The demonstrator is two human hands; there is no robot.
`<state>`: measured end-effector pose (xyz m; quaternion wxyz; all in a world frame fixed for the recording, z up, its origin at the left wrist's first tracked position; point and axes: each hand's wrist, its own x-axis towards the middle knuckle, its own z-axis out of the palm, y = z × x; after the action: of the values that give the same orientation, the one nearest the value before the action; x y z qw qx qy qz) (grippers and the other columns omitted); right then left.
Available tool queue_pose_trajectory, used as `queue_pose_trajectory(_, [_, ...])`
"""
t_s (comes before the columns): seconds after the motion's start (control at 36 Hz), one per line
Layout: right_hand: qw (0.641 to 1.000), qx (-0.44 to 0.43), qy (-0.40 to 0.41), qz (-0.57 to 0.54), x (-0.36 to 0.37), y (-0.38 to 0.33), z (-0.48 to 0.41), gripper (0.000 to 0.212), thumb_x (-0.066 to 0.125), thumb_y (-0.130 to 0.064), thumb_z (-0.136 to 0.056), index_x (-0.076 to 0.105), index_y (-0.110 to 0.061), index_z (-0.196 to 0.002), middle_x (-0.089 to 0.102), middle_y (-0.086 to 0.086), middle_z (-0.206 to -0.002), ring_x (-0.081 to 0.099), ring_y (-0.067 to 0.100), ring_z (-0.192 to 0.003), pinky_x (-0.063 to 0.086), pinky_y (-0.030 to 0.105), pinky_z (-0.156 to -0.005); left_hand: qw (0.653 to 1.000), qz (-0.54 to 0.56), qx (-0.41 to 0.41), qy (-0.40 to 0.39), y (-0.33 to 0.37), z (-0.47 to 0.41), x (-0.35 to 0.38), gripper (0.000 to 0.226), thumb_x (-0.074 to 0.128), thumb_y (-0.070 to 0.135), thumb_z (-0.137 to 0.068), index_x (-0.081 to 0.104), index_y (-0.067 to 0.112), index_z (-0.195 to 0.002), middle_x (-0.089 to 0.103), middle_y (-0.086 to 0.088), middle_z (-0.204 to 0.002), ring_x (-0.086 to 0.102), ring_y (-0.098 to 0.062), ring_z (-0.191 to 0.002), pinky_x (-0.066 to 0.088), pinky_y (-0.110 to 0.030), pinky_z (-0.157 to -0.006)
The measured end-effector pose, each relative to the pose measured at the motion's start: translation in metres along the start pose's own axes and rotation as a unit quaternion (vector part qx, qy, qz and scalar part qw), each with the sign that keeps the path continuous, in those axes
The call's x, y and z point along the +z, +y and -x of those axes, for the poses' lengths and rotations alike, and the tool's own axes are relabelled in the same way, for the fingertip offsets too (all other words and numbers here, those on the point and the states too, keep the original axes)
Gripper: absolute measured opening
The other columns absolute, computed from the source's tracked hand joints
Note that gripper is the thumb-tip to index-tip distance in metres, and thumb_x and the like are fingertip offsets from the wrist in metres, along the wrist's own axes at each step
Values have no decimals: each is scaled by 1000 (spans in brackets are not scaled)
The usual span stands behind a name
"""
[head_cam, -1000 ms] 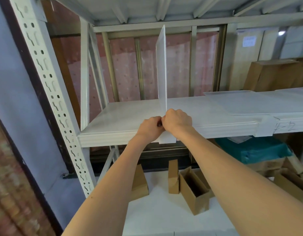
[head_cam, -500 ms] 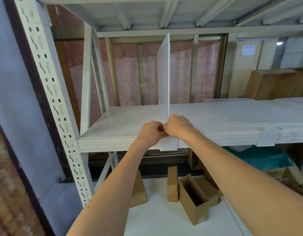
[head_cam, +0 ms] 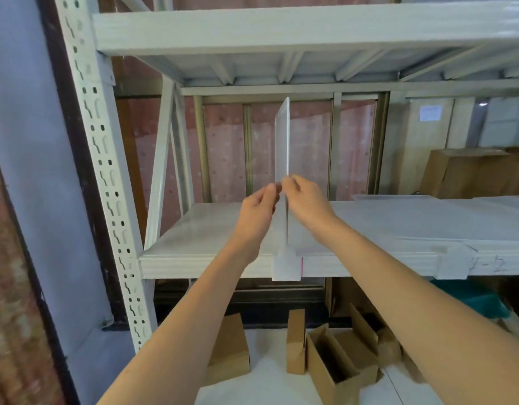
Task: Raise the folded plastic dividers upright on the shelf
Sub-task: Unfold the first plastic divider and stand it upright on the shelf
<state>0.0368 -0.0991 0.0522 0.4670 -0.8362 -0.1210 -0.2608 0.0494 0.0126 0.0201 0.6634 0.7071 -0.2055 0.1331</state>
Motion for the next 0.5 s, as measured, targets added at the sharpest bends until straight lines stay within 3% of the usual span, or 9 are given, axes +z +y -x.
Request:
queue_pose_trajectory(0.06, [991,29,18,-131,-7,-15,-3,36,36,-37,-102,52,-23,-73,52,-7,-68,49,7,-65,36,27,-65,998,52,-25,-19,21,-9,2,72,35,67,-87,48,19,-138,53,6,-139,47,-6,-128,31,-34,-114])
queue_pose_trajectory(0.14, [962,77,-14,-261,-8,-27,-9,43,37,-56,-96,66,-24,-94,68,-11,-92,60,3,-95,41,24,-89,992,97,-31,-78,49,-17,8,79,22,71,-87,47,18,-139,50,4,-142,44,-3,-129,24,-31,-116])
queue_pose_trajectory(0.22, [941,103,-52,-317,-5,-28,-11,69,31,-70,-89,67,-18,-118,65,0,-126,51,9,-126,28,35,-114,985,135,-24,-108,59,-20,16,62,17,68,-92,64,31,-106,65,20,-108,54,9,-102,30,-22,-102])
queue_pose_trajectory(0.31, [933,94,-70,-340,-3,-29,-7,68,27,-65,-95,61,-14,-127,57,2,-137,45,8,-132,25,34,-117,985,142,-28,-95,57,-16,25,52,18,67,-93,57,33,-82,58,25,-83,53,16,-84,29,-22,-98])
queue_pose_trajectory(0.39, [931,86,-86,-344,-2,-28,-6,67,26,-66,-95,61,-19,-126,55,-3,-139,45,2,-128,27,29,-115,988,135,-22,-75,56,-12,31,44,19,64,-94,46,35,-77,50,26,-76,51,21,-71,26,-20,-94])
queue_pose_trajectory(0.44, [936,91,-95,-328,-5,-31,-5,61,25,-68,-93,63,-24,-112,55,-5,-138,42,4,-133,24,32,-117,988,137,-14,-77,59,-8,35,45,17,62,-96,50,37,-78,55,33,-78,49,23,-85,23,-20,-99])
queue_pose_trajectory(0.5, [938,101,-103,-316,-8,-31,-4,56,24,-70,-92,61,-29,-103,54,-7,-137,37,7,-138,22,36,-118,992,103,-4,-72,59,-4,36,44,16,60,-96,55,41,-87,56,34,-106,40,14,-116,18,-21,-109])
